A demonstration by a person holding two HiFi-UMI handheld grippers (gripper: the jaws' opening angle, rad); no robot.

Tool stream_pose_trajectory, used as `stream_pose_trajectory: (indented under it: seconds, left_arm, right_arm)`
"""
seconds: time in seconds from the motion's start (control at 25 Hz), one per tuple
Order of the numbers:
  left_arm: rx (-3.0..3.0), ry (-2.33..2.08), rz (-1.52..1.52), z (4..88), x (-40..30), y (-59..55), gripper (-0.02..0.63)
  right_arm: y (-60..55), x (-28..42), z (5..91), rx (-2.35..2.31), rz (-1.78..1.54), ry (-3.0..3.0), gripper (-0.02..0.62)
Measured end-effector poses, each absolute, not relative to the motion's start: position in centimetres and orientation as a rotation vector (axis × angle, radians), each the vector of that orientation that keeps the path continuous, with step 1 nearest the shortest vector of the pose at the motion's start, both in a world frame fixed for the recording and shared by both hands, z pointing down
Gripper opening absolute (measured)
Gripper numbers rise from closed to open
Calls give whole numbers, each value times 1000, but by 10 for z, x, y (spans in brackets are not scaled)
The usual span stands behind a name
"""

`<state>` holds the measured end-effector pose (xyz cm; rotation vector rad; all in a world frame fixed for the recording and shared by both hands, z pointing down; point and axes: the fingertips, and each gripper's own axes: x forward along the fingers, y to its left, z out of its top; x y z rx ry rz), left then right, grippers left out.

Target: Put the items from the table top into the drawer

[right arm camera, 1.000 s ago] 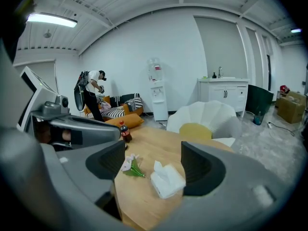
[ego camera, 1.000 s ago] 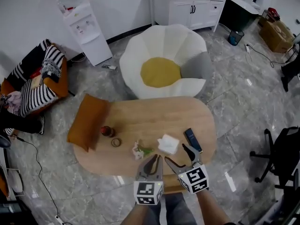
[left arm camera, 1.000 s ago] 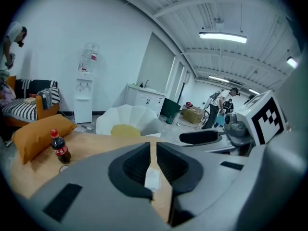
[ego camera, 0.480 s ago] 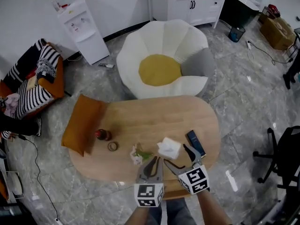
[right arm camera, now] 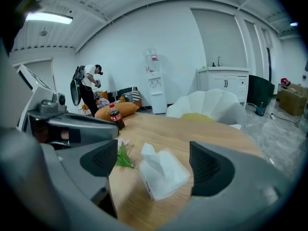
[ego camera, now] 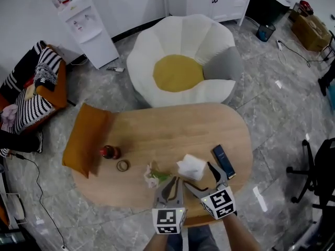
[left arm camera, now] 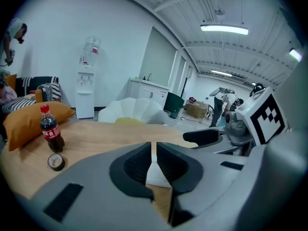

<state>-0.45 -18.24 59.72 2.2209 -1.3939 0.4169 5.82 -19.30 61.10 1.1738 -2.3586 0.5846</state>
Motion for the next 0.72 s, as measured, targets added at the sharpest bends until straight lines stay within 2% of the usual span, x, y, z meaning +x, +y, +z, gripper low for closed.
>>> stream_pose_trajectory:
  seconds: [0.72]
  left_arm:
    - [2200, -1373, 449, 643, -1, -197, 28]
  right_arm:
    - [-201, 54, 686, 1121, 594, -2281, 503]
